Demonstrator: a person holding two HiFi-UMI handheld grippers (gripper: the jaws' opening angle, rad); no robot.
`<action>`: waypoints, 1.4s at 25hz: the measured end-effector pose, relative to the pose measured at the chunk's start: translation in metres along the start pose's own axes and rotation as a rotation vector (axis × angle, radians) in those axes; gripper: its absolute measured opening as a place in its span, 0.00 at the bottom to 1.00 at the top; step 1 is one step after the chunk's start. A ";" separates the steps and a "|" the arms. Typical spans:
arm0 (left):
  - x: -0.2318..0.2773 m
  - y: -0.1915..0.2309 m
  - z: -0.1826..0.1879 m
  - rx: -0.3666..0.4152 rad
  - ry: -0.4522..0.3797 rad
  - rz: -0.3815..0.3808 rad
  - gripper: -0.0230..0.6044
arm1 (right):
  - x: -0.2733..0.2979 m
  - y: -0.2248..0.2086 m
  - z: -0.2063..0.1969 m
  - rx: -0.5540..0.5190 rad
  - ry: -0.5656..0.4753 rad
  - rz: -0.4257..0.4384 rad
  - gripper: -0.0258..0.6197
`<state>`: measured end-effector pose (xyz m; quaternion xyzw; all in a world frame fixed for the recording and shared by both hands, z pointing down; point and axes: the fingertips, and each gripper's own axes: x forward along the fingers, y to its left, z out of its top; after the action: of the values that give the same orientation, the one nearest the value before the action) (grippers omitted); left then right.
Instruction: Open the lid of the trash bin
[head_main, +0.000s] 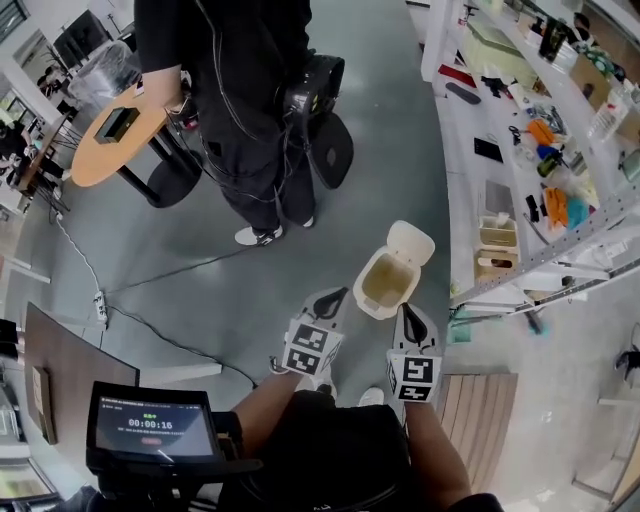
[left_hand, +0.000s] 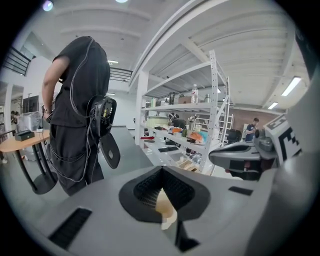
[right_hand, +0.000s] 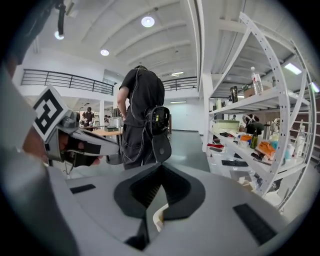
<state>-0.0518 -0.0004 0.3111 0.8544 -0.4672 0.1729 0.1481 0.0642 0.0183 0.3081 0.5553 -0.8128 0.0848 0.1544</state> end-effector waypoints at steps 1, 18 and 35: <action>-0.003 -0.007 0.000 -0.004 -0.002 0.011 0.03 | -0.006 -0.002 -0.002 -0.002 -0.002 0.013 0.04; -0.068 -0.111 -0.013 -0.029 -0.046 0.126 0.03 | -0.114 -0.009 -0.016 0.011 -0.116 0.208 0.04; -0.149 -0.040 -0.069 -0.135 -0.035 0.247 0.03 | -0.111 0.050 -0.046 0.012 -0.033 0.171 0.04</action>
<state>-0.1043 0.1602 0.3044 0.7814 -0.5819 0.1428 0.1747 0.0618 0.1484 0.3141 0.4862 -0.8591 0.0931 0.1298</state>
